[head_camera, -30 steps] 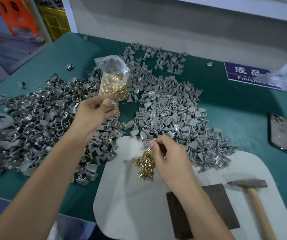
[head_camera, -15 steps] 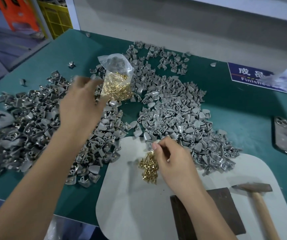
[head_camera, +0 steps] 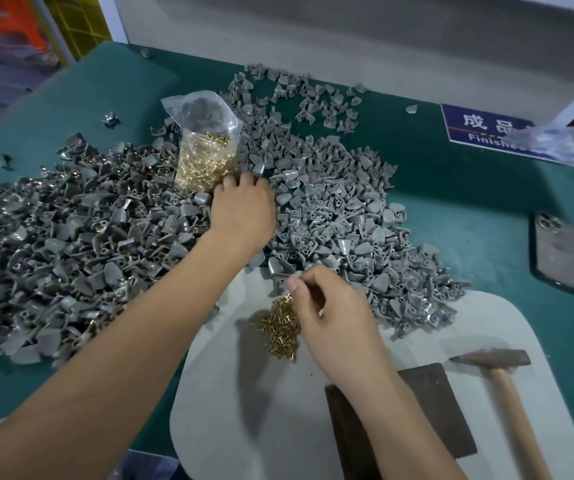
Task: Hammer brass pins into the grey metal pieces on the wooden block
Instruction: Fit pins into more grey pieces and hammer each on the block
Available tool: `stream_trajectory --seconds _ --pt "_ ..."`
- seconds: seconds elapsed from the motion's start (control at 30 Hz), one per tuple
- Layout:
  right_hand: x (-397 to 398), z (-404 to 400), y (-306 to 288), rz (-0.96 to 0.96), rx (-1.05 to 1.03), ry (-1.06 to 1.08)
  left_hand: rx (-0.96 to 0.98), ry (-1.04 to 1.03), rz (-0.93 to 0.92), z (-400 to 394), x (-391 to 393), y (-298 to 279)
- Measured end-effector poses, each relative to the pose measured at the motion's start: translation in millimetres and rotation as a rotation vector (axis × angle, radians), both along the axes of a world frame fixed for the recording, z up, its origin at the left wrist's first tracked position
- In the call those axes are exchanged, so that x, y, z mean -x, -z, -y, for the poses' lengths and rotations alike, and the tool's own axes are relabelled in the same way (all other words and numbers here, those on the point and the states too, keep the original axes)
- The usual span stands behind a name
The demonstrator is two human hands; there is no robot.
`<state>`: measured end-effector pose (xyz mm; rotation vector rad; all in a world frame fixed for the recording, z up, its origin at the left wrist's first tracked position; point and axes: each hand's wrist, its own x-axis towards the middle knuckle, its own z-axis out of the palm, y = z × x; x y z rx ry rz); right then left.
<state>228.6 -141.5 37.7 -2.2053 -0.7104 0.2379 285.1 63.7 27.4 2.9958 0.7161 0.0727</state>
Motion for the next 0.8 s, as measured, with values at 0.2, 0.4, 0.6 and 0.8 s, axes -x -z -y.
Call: stream_trajectory --seconds 0.2,0.4,0.6,0.8 --pt "1 1 -3 0.004 -0.006 0.011 0.126 -0.081 0.089 7 -8 7" --pt "2 2 -5 -0.008 -0.048 0.022 0.239 -0.01 -0.078 1 -37 17" --pt "-2 4 -8 0.009 -0.233 0.2 0.395 0.19 -0.034 18 -38 22" --pt "-5 12 -12 0.028 -0.457 0.35 0.489 0.337 -0.007 37 -14 25"
